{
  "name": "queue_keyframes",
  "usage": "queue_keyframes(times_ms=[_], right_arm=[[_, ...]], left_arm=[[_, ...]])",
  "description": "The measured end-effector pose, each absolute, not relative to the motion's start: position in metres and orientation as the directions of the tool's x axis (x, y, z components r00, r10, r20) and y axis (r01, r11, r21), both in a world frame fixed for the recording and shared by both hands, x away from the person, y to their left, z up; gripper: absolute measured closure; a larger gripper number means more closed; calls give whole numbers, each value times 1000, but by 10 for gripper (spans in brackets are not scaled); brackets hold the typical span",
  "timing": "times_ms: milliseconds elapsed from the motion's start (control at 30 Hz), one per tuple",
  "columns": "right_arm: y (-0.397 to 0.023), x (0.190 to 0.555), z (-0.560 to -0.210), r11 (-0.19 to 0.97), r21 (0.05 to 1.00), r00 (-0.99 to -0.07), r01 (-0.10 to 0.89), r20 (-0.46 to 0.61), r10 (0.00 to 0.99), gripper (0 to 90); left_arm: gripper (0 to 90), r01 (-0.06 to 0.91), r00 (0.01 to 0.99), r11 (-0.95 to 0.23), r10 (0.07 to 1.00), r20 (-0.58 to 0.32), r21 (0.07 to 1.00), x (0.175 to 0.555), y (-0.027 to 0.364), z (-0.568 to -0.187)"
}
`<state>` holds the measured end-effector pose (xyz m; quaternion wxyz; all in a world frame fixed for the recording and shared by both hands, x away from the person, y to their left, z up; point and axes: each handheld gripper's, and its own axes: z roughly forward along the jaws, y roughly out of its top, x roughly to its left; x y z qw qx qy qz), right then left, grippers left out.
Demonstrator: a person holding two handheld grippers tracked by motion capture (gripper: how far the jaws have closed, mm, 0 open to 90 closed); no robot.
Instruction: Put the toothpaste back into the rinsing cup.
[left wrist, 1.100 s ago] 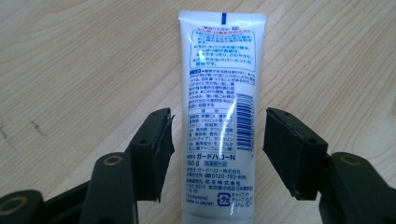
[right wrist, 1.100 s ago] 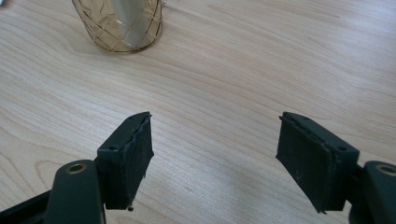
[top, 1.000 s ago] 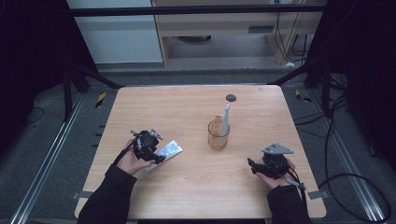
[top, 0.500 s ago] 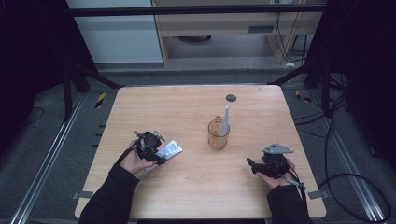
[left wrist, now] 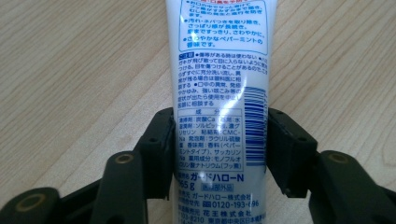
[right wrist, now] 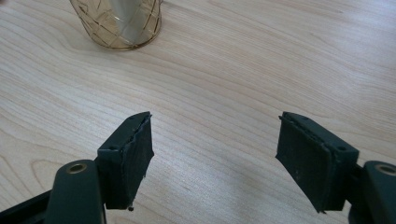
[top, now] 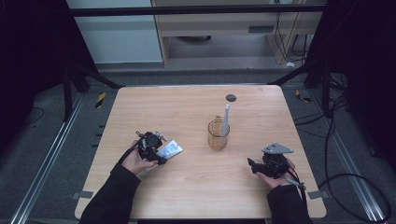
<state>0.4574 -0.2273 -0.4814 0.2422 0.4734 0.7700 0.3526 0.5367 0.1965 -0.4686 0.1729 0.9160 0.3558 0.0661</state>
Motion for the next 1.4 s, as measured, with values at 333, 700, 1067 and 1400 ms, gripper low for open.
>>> queue_keyframes(times_ms=[333,700,1067,1400], right_arm=[[-228,457,-482,307,774,-435,554,-46,899,270],[-230,456,-480,296,779,-426,552,-42,904,266],[-231,456,-480,294,787,-418,542,-51,907,256],[-231,455,-479,285,790,-408,543,-49,912,251]], left_arm=[[641,637,728,-674,685,-4,373,533,200,-462],[667,630,683,-591,731,4,504,526,209,-439],[669,575,643,-502,765,23,646,514,202,-421],[672,505,580,-408,813,51,761,507,194,-406]])
